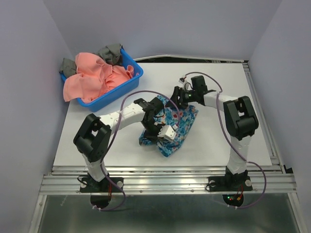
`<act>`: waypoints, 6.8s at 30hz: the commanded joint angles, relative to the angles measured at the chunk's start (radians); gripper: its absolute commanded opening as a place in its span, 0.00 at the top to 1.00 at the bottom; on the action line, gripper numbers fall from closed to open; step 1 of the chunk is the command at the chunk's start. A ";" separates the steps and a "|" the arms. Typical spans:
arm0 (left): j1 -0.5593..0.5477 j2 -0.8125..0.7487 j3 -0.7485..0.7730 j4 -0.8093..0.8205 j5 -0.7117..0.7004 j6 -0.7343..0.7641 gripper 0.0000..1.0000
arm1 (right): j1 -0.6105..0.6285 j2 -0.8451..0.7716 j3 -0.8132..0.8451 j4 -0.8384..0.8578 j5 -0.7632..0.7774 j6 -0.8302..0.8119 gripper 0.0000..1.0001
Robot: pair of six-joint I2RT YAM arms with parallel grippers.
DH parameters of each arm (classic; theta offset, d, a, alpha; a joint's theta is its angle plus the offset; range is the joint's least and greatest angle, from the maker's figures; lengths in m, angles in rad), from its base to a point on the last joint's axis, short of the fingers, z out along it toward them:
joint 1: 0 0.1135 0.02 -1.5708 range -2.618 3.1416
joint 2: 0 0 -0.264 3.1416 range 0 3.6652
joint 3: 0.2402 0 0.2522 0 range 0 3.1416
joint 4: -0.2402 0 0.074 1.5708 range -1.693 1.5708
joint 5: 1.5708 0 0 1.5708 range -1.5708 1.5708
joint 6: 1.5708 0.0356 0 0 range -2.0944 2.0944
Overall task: Fold and stack the skirts
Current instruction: Fold the skirt
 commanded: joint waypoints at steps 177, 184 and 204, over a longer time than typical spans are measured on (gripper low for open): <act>0.179 -0.152 0.059 0.453 0.156 -0.978 0.47 | 0.074 0.110 0.379 -0.259 0.057 -0.259 0.35; 0.202 -0.134 -0.175 0.706 0.244 -1.227 0.57 | 0.034 -0.145 0.139 -0.338 0.083 -0.357 0.36; 0.349 0.142 -0.056 0.738 0.220 -1.272 0.52 | 0.099 -0.183 -0.216 -0.252 0.352 -0.236 0.57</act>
